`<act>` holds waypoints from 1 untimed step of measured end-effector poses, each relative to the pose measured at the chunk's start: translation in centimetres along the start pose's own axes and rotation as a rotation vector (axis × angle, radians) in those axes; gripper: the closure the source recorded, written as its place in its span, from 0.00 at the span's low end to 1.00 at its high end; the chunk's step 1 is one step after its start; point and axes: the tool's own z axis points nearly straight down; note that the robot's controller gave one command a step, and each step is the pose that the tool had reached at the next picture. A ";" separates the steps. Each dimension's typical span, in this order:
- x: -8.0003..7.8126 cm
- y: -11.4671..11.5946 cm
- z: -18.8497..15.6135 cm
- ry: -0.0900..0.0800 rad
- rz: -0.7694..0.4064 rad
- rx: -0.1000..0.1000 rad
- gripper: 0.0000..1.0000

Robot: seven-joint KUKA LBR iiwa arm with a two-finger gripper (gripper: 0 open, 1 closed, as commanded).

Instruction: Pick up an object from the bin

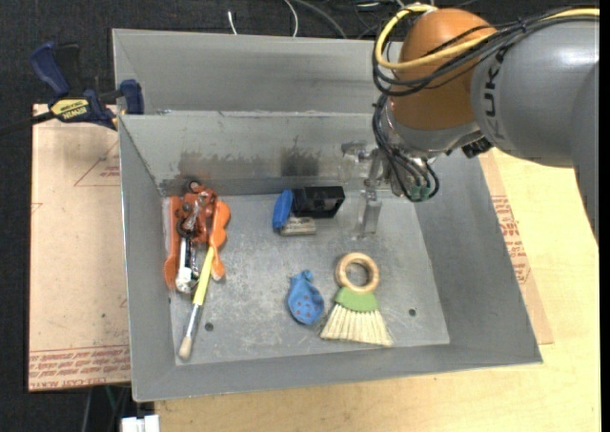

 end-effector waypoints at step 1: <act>-1.6 4.3 0.1 -0.010 -0.117 0.001 0.00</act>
Offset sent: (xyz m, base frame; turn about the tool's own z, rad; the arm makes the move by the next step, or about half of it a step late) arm 0.0128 0.0481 -0.0278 -0.0935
